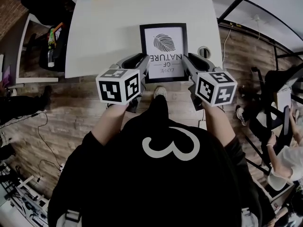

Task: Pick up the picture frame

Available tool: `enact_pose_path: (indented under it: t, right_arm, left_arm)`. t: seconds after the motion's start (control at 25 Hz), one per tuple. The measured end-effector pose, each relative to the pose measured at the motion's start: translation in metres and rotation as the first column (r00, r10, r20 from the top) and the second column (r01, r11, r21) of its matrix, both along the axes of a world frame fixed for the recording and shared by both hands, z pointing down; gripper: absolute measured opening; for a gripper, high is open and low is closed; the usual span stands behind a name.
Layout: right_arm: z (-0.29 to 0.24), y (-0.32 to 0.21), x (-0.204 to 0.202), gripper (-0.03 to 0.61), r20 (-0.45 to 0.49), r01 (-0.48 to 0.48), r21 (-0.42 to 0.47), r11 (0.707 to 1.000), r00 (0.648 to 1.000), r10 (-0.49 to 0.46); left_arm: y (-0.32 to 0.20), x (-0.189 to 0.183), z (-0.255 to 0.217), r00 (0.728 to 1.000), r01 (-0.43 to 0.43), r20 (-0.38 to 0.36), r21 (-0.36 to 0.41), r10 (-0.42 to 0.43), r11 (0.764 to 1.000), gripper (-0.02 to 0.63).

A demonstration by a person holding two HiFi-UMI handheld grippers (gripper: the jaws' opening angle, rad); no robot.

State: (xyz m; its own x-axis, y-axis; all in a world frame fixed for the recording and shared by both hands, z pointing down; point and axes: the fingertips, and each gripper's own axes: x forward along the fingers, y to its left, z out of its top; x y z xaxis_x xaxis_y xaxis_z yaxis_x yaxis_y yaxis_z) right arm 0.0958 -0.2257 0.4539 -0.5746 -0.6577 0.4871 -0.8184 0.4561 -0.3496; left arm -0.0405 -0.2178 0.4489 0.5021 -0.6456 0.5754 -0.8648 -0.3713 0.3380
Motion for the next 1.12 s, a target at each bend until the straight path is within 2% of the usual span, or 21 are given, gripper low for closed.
enact_pose_path:
  t: [0.56, 0.84, 1.12]
  right_arm:
    - [-0.061, 0.041, -0.001, 0.094, 0.006, 0.011, 0.133, 0.991, 1.000, -0.012]
    - [-0.091, 0.065, -0.004, 0.097, -0.010, 0.032, 0.192, 0.981, 0.999, -0.031]
    - [-0.114, 0.092, -0.006, 0.097, -0.014, 0.040, 0.232, 0.972, 0.999, -0.038]
  left_arm:
    - [0.041, -0.002, -0.055, 1.000, -0.001, -0.017, 0.114, 0.003, 0.993, 0.101]
    - [0.065, -0.004, -0.086, 1.000, -0.003, 0.003, 0.185, 0.002, 0.983, 0.101]
    - [0.092, -0.006, -0.109, 1.000, 0.006, -0.018, 0.228, -0.002, 0.974, 0.101]
